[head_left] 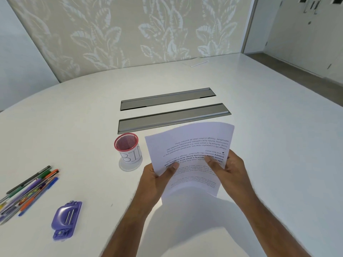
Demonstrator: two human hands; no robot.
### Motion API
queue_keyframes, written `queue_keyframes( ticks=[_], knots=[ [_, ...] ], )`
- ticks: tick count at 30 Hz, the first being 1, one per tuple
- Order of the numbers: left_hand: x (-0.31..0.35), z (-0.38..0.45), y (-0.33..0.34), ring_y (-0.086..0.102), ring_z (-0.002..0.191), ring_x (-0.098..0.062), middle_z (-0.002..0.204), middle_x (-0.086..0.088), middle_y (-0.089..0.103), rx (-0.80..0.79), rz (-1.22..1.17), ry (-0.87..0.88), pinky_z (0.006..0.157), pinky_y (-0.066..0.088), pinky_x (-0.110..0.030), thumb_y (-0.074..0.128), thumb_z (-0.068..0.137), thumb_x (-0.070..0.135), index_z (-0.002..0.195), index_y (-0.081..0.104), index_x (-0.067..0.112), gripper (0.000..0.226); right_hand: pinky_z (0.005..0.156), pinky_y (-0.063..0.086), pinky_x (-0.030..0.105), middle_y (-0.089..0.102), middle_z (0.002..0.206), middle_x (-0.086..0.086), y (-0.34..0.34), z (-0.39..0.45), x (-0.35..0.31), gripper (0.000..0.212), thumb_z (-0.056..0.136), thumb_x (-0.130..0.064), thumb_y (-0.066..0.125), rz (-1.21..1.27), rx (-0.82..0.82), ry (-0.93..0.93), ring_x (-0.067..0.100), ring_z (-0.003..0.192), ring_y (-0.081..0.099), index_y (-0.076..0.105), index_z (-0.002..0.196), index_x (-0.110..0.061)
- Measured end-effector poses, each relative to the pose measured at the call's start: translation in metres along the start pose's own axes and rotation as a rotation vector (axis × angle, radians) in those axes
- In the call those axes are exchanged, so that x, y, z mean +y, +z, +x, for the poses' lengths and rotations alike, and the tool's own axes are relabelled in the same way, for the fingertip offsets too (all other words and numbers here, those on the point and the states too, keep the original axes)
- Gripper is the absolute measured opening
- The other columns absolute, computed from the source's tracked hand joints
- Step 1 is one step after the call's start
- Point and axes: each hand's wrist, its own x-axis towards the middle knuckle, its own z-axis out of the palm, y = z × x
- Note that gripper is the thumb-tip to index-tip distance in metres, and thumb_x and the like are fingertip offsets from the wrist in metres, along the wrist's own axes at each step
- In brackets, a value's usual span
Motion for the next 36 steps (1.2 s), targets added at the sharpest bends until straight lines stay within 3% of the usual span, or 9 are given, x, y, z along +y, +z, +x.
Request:
queue_keyframes(
  ticks=[5, 16, 21, 26, 28, 30, 32, 36],
  knots=[
    [-0.003, -0.003, 0.002, 0.080, 0.100, -0.015, 0.114, 0.008, 0.083, 0.000, 0.001, 0.009, 0.076, 0.063, -0.024, 0.077, 0.091, 0.048, 0.118, 0.077, 0.040, 0.028, 0.071, 0.061, 0.020, 0.082, 0.108, -0.011, 0.000, -0.005, 0.004, 0.016, 0.098, -0.028, 0.074, 0.030, 0.006, 0.007, 0.011, 0.096, 0.079, 0.074, 0.110, -0.039],
    [-0.005, -0.004, 0.002, 0.079, 0.097, -0.010, 0.109, 0.015, 0.083, 0.040, 0.070, 0.022, 0.081, 0.066, -0.032, 0.074, 0.089, 0.047, 0.111, 0.075, 0.051, 0.022, 0.070, 0.059, 0.014, 0.081, 0.105, -0.021, -0.001, -0.008, 0.014, 0.019, 0.093, -0.037, 0.075, 0.005, -0.021, 0.020, 0.001, 0.094, 0.078, 0.072, 0.105, -0.050],
    [0.001, -0.006, -0.001, 0.079, 0.101, -0.016, 0.114, 0.009, 0.082, 0.041, 0.030, 0.031, 0.087, 0.065, -0.040, 0.074, 0.091, 0.044, 0.117, 0.074, 0.040, 0.027, 0.077, 0.061, 0.019, 0.081, 0.116, -0.013, -0.007, -0.007, 0.024, 0.024, 0.098, -0.025, 0.075, 0.034, -0.068, 0.017, 0.009, 0.102, 0.079, 0.074, 0.115, -0.041],
    [0.011, -0.003, -0.006, 0.078, 0.104, -0.014, 0.117, 0.007, 0.081, 0.095, -0.085, 0.059, 0.075, 0.061, -0.018, 0.076, 0.090, 0.035, 0.120, 0.073, 0.037, 0.031, 0.084, 0.065, 0.027, 0.084, 0.110, -0.010, -0.016, -0.006, 0.039, 0.020, 0.088, -0.036, 0.082, 0.023, -0.045, 0.075, 0.016, 0.098, 0.081, 0.075, 0.107, -0.034],
    [0.014, -0.002, -0.008, 0.076, 0.111, -0.018, 0.122, 0.003, 0.080, 0.112, -0.157, 0.069, 0.081, 0.063, -0.024, 0.078, 0.090, 0.032, 0.125, 0.072, 0.030, 0.036, 0.082, 0.066, 0.029, 0.084, 0.105, -0.007, -0.019, -0.006, 0.045, 0.021, 0.083, -0.041, 0.084, 0.023, -0.018, 0.099, 0.020, 0.095, 0.081, 0.076, 0.100, -0.032],
    [0.016, -0.001, -0.010, 0.072, 0.120, -0.026, 0.129, -0.002, 0.077, 0.126, -0.221, 0.073, 0.096, 0.061, -0.045, 0.079, 0.090, 0.030, 0.131, 0.068, 0.027, 0.043, 0.084, 0.067, 0.034, 0.085, 0.104, -0.001, -0.022, -0.006, 0.049, 0.029, 0.079, -0.044, 0.091, 0.069, 0.008, 0.125, 0.028, 0.095, 0.081, 0.077, 0.099, -0.027],
    [0.017, 0.001, -0.011, 0.068, 0.127, -0.031, 0.136, -0.005, 0.074, 0.120, -0.303, 0.073, 0.103, 0.056, -0.054, 0.079, 0.092, 0.028, 0.136, 0.065, 0.027, 0.047, 0.084, 0.066, 0.034, 0.085, 0.108, 0.005, -0.022, -0.007, 0.052, 0.044, 0.070, -0.047, 0.097, 0.196, 0.031, 0.169, 0.031, 0.098, 0.081, 0.080, 0.103, -0.022],
    [0.018, 0.001, -0.006, 0.067, 0.130, -0.024, 0.146, -0.003, 0.067, 0.026, -0.501, 0.116, 0.096, 0.061, -0.037, 0.067, 0.103, 0.015, 0.144, 0.061, 0.031, 0.044, 0.090, 0.065, 0.039, 0.084, 0.098, 0.003, -0.014, -0.009, 0.053, 0.064, 0.059, -0.042, 0.104, 0.454, 0.027, 0.244, 0.028, 0.099, 0.081, 0.081, 0.114, -0.019]
  ],
)
